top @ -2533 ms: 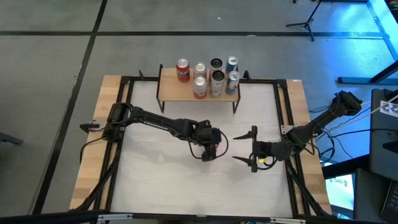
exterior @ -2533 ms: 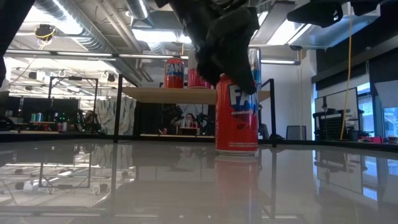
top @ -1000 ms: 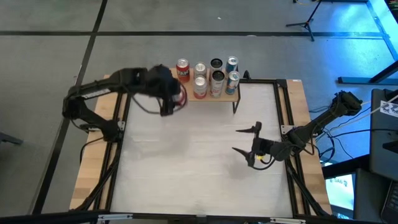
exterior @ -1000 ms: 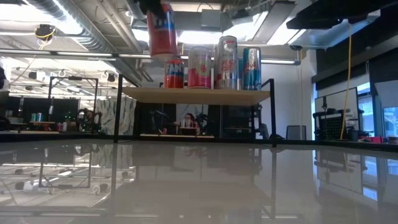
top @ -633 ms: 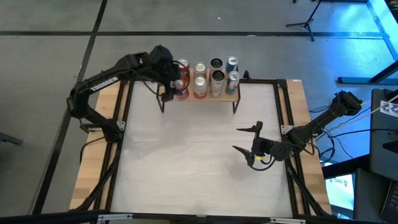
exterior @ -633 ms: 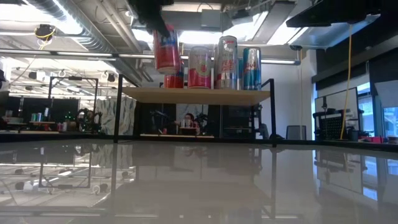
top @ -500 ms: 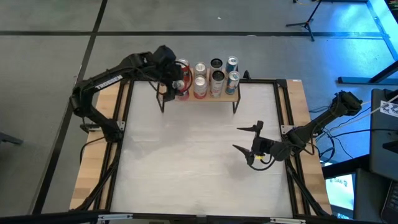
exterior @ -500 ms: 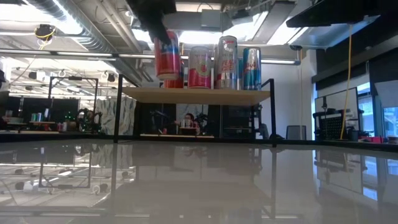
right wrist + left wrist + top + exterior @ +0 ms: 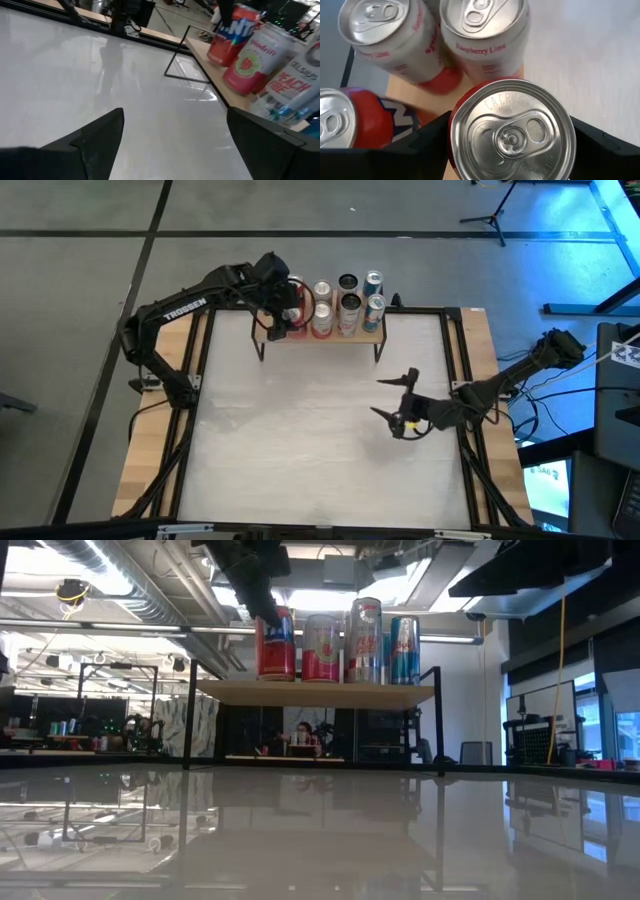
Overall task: Place canned beverage on shelf
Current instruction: Put the red soda can on the shelf aligned with the other red soda can
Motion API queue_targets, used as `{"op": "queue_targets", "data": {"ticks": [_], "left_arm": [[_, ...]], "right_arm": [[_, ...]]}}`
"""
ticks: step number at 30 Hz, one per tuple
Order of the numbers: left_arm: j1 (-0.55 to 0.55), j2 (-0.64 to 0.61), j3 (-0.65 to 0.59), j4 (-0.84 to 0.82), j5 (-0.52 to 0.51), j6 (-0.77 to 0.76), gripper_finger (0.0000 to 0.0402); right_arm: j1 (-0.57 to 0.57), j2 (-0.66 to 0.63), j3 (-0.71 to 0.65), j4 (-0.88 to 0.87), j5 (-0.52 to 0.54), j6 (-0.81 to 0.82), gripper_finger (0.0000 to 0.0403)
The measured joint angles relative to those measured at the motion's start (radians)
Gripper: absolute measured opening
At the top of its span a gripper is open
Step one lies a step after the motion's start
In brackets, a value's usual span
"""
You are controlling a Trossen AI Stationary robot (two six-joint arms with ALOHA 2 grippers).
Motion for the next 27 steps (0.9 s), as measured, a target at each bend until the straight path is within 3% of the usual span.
{"op": "queue_targets", "data": {"ticks": [10,20,27], "left_arm": [[0.016,0.0,0.0,0.004,0.015,0.111,0.0286],[0.04,0.041,0.004,0.02,0.017,0.112,0.0287],[0.034,0.04,0.002,0.045,0.015,0.105,0.0321]], "right_arm": [[-0.044,0.0,0.0,0.0,-0.049,0.0,0.0349],[-0.044,0.0,0.0,0.0,-0.05,-0.003,0.0349],[-0.044,0.0,0.0,0.0,-0.05,-0.003,0.0349]]}}
